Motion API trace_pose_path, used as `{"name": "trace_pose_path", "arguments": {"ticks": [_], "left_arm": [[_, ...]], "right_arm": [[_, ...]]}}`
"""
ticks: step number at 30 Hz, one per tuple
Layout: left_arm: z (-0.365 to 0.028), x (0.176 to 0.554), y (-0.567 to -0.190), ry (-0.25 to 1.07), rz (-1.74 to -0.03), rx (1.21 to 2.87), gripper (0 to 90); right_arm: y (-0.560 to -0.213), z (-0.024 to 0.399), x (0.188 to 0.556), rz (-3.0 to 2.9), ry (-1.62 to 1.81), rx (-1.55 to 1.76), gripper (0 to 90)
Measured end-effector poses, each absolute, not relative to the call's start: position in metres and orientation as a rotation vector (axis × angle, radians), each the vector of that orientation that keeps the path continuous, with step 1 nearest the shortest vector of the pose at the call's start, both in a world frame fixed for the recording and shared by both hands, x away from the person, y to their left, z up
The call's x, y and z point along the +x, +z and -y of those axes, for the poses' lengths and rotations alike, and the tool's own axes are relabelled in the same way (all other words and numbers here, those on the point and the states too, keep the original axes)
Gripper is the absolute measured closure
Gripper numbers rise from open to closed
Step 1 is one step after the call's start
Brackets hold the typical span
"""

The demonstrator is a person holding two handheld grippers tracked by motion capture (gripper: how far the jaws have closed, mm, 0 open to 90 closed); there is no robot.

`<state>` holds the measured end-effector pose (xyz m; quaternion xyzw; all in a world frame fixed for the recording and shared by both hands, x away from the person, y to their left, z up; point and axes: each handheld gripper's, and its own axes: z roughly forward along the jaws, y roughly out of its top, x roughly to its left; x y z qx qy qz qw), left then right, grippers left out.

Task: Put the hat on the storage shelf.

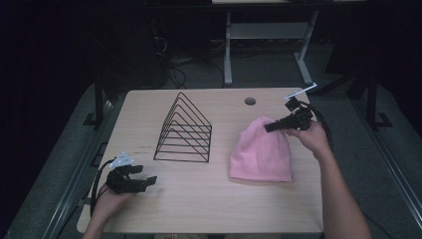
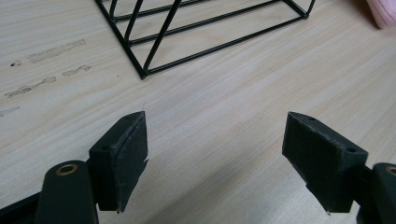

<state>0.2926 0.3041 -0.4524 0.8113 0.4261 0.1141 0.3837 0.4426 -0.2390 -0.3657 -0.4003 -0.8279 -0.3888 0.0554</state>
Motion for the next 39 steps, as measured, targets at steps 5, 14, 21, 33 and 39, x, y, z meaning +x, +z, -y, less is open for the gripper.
{"name": "trace_pose_path", "arguments": {"ticks": [5,14,21,33,39], "left_arm": [[-0.304,0.292,-0.453,0.293,-1.081,2.068,22.4],[-0.302,0.291,-0.452,0.281,-1.070,2.087,22.4],[-0.300,0.291,-0.447,0.276,-1.062,2.063,22.3],[-0.293,0.294,-0.431,0.254,-1.006,2.070,22.5],[-0.290,0.294,-0.421,0.243,-0.949,2.086,22.5]], "right_arm": [[-0.348,0.237,0.438,2.544,-1.216,-1.186,76.0],[-0.310,0.228,0.426,2.618,-1.293,-1.112,76.1],[-0.295,0.224,0.425,2.657,-1.304,-1.087,76.2],[-0.275,0.212,0.420,2.675,-1.374,-1.022,76.2],[-0.262,0.203,0.416,2.700,-1.387,-0.969,76.2]]}}
